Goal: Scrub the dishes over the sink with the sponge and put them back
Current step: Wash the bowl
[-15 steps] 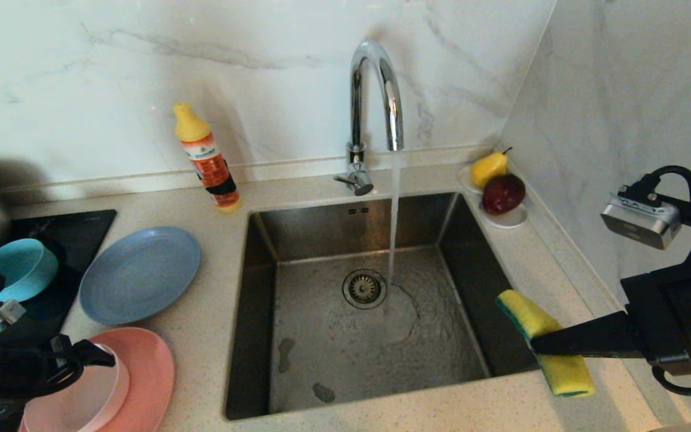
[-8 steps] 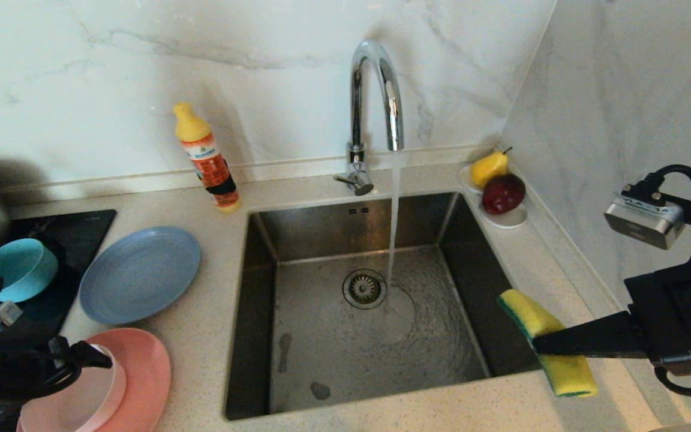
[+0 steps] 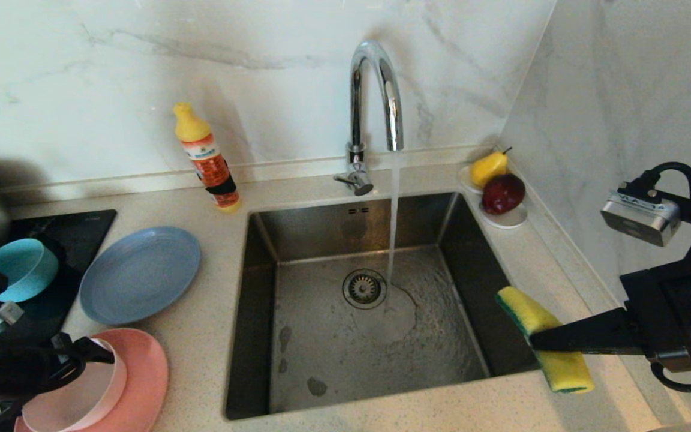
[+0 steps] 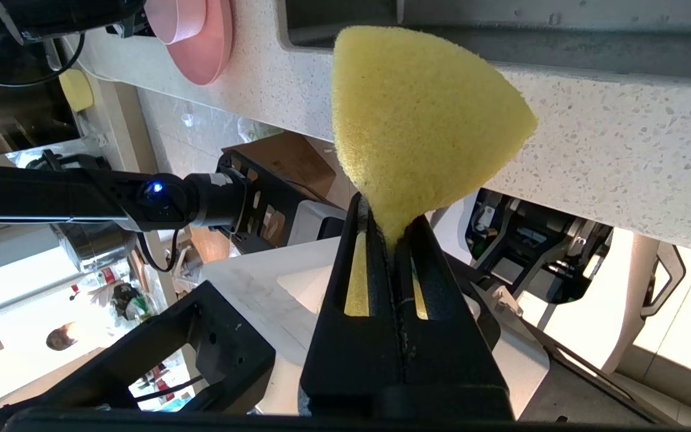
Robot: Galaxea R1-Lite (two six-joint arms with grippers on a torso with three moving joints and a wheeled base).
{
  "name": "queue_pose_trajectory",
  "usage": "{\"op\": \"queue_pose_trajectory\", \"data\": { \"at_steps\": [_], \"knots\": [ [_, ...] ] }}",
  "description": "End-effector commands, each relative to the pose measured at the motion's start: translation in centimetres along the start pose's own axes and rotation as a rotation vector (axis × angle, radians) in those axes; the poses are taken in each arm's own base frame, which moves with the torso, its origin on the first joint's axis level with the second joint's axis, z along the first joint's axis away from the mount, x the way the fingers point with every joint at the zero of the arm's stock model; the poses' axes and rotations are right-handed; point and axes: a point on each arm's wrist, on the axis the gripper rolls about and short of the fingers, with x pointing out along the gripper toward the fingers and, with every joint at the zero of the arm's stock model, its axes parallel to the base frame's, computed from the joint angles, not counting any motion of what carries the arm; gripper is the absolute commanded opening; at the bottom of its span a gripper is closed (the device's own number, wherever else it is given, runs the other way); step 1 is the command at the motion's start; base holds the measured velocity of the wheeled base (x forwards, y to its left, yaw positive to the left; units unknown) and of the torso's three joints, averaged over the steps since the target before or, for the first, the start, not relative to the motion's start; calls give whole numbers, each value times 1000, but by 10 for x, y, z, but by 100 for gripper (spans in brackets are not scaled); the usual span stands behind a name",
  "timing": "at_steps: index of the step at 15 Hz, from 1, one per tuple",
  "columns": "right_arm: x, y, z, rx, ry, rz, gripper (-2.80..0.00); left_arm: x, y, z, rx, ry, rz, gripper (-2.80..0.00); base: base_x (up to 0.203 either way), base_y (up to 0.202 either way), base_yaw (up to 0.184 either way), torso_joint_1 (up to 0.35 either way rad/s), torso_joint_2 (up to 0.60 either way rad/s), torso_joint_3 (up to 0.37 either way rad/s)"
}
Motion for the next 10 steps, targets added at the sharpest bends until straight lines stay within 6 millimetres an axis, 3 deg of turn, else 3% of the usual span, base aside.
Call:
{"op": "queue_pose_trajectory", "data": {
  "at_steps": [1, 5, 6, 7, 10],
  "knots": [
    [1, 1, 2, 3, 3, 1, -280, 4, 1, 2, -8, 10, 6, 0, 0, 0, 0, 0, 0, 0],
    [-1, 1, 0, 1, -1, 2, -280, -2, 2, 4, -20, -18, 3, 0, 0, 0, 0, 0, 0, 0],
    [-1, 1, 0, 1, -1, 3, -280, -3, 2, 4, -21, -20, 1, -242, 0, 0, 0, 0, 0, 0],
    [-1, 1, 0, 1, 0, 3, -280, -3, 2, 4, -29, -19, 1, -280, 0, 0, 0, 0, 0, 0],
    [-1, 0, -1, 2, 1, 2, -280, -11, 0, 6, -54, -42, -32, -280, 0, 0, 0, 0, 0, 0]
  ]
}}
